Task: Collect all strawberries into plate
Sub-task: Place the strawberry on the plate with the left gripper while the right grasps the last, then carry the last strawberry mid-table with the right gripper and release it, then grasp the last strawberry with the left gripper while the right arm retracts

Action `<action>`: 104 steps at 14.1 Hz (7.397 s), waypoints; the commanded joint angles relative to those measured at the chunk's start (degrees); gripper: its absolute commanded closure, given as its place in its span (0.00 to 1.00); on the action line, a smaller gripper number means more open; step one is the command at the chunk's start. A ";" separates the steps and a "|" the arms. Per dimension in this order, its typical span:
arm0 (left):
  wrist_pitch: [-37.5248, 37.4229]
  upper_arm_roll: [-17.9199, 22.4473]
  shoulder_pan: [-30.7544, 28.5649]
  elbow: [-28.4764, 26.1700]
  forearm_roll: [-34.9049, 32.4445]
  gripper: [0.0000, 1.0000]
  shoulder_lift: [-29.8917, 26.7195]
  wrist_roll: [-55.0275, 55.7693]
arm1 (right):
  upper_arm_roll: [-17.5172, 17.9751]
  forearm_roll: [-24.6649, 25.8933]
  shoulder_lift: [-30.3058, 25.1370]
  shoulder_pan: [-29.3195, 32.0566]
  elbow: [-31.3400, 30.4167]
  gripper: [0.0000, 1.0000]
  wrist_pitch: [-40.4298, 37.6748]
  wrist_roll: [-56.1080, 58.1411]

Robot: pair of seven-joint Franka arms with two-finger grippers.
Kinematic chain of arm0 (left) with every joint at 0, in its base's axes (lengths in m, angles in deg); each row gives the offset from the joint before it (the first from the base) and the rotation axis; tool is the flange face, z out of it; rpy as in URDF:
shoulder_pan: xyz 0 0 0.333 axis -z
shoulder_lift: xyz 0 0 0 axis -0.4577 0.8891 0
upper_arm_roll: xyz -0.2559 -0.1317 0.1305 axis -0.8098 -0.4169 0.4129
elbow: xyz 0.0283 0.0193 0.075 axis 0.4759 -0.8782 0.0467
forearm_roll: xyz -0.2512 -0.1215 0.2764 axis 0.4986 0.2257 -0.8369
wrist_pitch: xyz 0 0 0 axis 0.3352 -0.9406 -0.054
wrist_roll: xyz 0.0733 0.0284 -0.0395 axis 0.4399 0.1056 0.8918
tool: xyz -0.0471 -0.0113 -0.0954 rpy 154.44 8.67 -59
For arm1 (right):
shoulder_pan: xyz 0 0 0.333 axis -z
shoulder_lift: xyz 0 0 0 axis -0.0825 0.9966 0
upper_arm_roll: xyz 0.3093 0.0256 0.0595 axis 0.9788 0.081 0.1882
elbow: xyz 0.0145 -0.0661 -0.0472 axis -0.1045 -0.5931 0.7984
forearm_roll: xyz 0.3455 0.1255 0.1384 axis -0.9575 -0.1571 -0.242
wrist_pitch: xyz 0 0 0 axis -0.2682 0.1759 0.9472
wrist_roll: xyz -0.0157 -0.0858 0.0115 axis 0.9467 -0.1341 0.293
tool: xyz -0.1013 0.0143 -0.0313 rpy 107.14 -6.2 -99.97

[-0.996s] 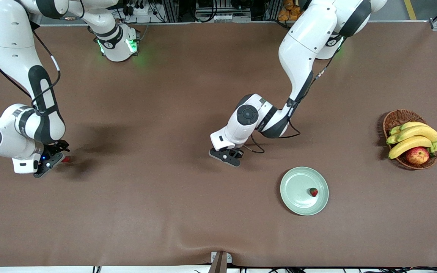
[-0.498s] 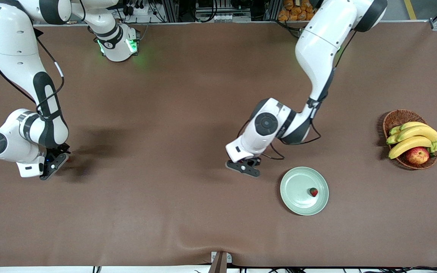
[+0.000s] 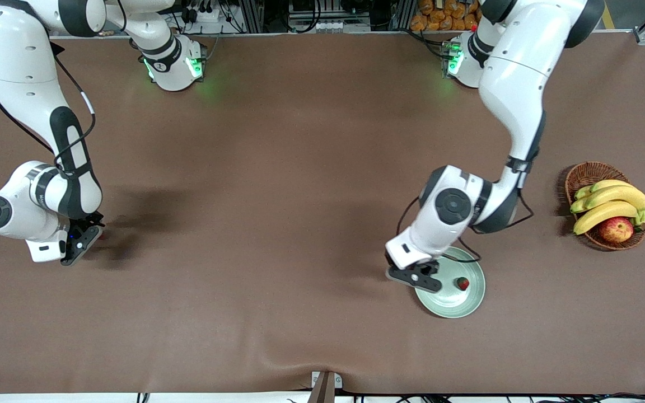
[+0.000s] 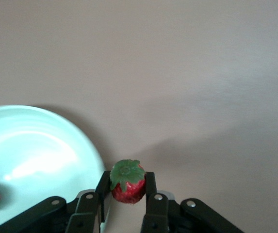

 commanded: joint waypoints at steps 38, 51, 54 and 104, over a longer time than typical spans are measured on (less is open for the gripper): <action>-1.07 -1.54 -13.98 -0.55 -0.69 0.00 -2.78 -21.44 | 1.49 -16.73 -1.34 -33.68 18.10 1.00 -9.55 -46.38; -1.42 -5.66 -18.99 -0.55 7.04 0.00 -1.99 -25.50 | 5.17 -16.64 11.57 -51.72 23.97 1.00 6.10 -86.03; -3.70 -7.15 -18.47 -1.16 7.66 0.00 -2.60 -21.12 | 5.62 -16.56 17.20 -51.81 29.95 1.00 7.87 -88.26; -5.19 -5.23 4.06 -1.00 -4.73 0.94 0.04 6.61 | 15.28 10.69 -41.06 3.21 13.18 0.00 -49.96 -67.51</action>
